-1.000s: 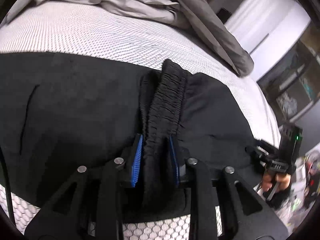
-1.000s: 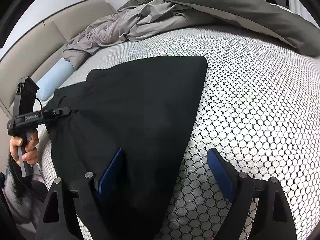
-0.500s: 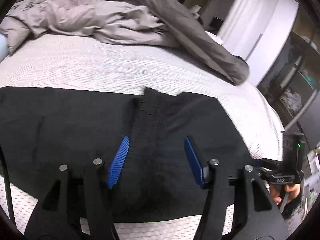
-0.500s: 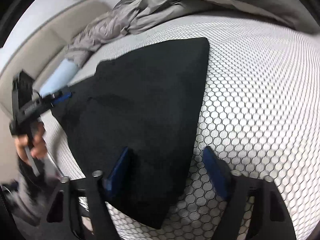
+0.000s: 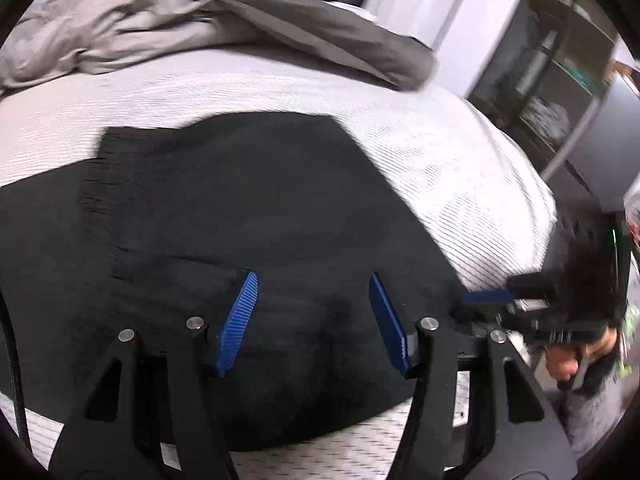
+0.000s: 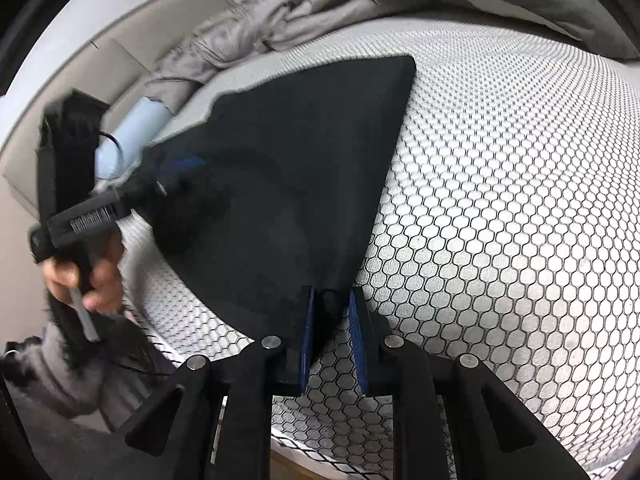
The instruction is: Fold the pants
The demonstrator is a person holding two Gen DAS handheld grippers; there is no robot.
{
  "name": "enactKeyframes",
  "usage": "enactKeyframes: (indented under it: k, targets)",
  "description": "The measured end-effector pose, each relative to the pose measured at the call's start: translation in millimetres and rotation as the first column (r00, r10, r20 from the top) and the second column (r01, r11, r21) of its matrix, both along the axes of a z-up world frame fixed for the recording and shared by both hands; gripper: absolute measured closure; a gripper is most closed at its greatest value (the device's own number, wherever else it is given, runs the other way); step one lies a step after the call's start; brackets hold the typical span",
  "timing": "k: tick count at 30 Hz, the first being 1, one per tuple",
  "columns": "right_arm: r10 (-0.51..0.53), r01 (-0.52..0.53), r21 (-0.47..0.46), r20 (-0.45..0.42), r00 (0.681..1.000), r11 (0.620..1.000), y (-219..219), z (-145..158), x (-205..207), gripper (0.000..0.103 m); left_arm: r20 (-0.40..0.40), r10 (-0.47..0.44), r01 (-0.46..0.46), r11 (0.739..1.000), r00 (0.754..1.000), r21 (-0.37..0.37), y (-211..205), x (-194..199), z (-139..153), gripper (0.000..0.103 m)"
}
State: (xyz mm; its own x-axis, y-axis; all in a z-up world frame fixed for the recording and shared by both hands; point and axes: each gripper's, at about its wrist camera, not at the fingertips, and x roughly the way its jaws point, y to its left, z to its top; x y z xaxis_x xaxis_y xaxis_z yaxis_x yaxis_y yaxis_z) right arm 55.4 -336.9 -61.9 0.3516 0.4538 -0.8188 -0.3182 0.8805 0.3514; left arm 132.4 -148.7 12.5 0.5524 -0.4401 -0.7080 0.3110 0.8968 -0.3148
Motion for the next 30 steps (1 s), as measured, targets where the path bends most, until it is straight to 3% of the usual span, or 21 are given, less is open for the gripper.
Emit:
enactKeyframes:
  k: [3, 5, 7, 11, 13, 15, 18, 22, 27, 30]
  targets:
    - [-0.072, 0.070, 0.048, 0.041, 0.997, 0.996, -18, 18, -1, 0.074, 0.026, -0.104, 0.104, 0.994, 0.994, 0.018, -39, -9, -2, 0.046]
    - [-0.120, 0.113, 0.090, 0.073, 0.990, 0.989, -27, 25, 3, 0.068, 0.042, -0.166, 0.162, 0.983, 0.985, 0.085, -69, -16, -10, 0.042]
    - [-0.146, 0.138, 0.131, 0.053, 0.988, 0.982, -30, 22, 11, 0.059, 0.016, -0.170, 0.166, 0.972, 0.985, 0.164, -89, -21, -22, 0.038]
    - [-0.145, 0.143, 0.164, 0.001, 0.989, 0.976, -23, 3, 29, 0.059, 0.033, -0.190, 0.175, 0.950, 0.981, 0.260, -110, -38, -30, 0.033]
    - [-0.146, 0.149, 0.170, -0.026, 0.989, 0.974, -16, -8, 46, 0.060, 0.025, -0.199, 0.185, 0.946, 0.980, 0.267, -113, -36, -33, 0.032]
    - [-0.142, 0.147, 0.162, -0.043, 0.989, 0.976, -11, -17, 67, 0.072, 0.013, -0.206, 0.196, 0.947, 0.978, 0.255, -114, -33, -35, 0.032]
    - [-0.158, 0.170, 0.180, -0.077, 0.984, 0.969, -8, -21, 108, 0.078, -0.013, -0.218, 0.216, 0.951, 0.976, 0.223, -111, -24, -36, 0.032]
    - [-0.198, 0.207, 0.131, -0.081, 0.977, 0.969, -6, -23, 170, 0.082, -0.028, -0.246, 0.247, 0.951, 0.969, 0.186, -108, -20, -39, 0.032]
    - [-0.231, 0.230, -0.017, -0.039, 0.972, 0.973, 9, -24, 244, 0.084, -0.026, -0.270, 0.270, 0.946, 0.963, 0.181, -104, -22, -39, 0.032]
    - [-0.241, 0.241, -0.106, 0.012, 0.970, 0.965, 19, -18, 261, 0.083, -0.020, -0.292, 0.292, 0.942, 0.956, 0.166, -102, -25, -39, 0.029]
